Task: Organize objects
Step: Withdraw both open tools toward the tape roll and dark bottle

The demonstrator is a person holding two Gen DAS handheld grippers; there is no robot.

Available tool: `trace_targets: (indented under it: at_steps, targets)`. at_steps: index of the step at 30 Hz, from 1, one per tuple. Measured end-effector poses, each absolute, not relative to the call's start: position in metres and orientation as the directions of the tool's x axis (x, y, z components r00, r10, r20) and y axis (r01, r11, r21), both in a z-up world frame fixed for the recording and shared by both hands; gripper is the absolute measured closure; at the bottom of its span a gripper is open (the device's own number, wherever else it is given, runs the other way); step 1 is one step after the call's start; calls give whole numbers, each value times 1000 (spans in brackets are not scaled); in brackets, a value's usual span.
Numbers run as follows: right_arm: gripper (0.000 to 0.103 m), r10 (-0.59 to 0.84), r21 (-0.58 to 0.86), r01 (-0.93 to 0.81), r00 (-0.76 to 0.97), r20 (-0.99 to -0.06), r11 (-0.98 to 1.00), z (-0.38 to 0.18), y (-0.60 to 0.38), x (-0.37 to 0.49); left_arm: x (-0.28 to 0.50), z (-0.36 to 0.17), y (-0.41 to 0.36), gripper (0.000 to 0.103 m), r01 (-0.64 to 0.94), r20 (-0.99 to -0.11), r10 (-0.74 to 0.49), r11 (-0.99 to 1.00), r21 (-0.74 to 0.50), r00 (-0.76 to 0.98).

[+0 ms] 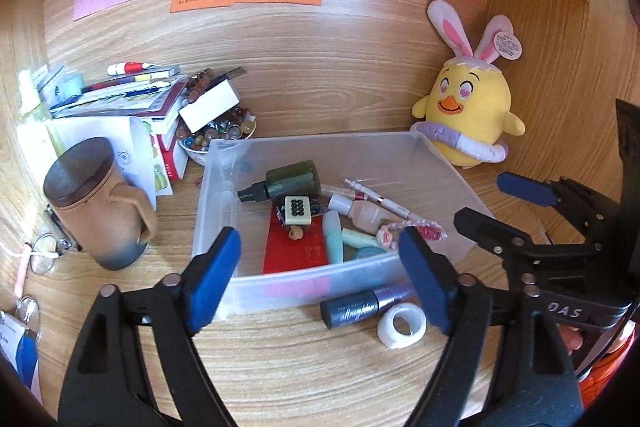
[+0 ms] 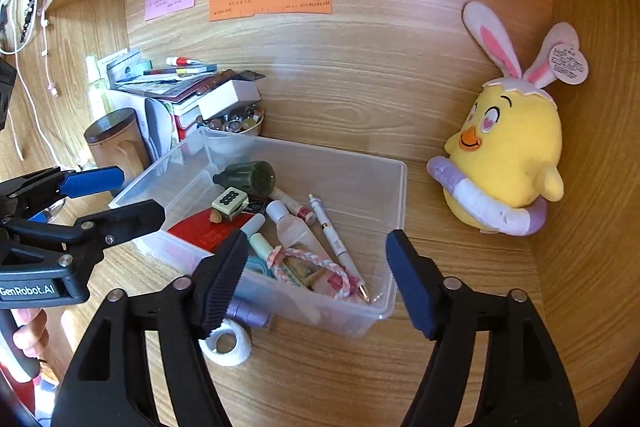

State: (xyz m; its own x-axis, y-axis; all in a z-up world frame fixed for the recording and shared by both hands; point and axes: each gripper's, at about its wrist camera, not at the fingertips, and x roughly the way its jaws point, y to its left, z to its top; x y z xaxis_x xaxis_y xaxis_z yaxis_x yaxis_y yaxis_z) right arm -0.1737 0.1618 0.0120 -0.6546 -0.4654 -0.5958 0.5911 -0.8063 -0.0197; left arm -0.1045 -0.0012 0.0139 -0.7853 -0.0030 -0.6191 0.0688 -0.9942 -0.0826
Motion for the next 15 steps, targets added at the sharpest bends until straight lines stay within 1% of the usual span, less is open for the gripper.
trace_targets:
  at_steps: [1, 6, 15]
  targets:
    - [32, -469, -18, 594, -653, -594, -804, 12, 163, -170, -102, 13, -1, 16, 69, -619, -4, -994, -81, -785]
    - [31, -498, -7, 628, -624, -602, -778, 8, 165, -153, -91, 7, -3, 9, 69, -637, 2, -994, -87, -771]
    - [31, -503, 27, 666, -537, -677, -746, -29, 156, -134, -77, -19, -20, 9, 111, -698, -12, -989, -97, -716]
